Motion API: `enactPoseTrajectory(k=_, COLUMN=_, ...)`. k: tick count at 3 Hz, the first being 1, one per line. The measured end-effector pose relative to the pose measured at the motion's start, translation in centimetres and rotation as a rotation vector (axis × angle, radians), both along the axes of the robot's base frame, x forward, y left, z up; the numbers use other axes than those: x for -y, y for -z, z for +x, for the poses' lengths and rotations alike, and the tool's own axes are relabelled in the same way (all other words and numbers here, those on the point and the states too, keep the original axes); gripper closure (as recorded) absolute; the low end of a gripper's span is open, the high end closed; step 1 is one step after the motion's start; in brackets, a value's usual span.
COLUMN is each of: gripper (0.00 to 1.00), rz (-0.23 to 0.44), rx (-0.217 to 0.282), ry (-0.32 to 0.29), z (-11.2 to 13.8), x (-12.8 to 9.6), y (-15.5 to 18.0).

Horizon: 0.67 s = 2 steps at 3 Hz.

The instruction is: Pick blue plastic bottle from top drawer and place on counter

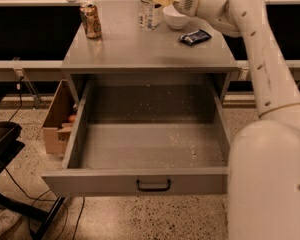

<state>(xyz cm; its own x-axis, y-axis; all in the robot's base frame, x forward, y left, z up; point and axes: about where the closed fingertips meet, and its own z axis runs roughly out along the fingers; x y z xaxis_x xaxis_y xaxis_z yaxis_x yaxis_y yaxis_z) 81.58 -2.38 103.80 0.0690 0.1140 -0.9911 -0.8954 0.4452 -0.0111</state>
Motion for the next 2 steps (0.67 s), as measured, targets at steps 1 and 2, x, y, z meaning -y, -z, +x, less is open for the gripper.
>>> enactPoseTrajectory(k=1, gripper=1.00, rz=-0.073, rx=-0.030, ry=0.045, z=3.3, x=-1.8, y=1.7)
enactPoseTrajectory(k=2, gripper=1.00, rz=-0.114, rx=-0.061, ry=0.080, z=5.6, x=-2.2, y=4.3)
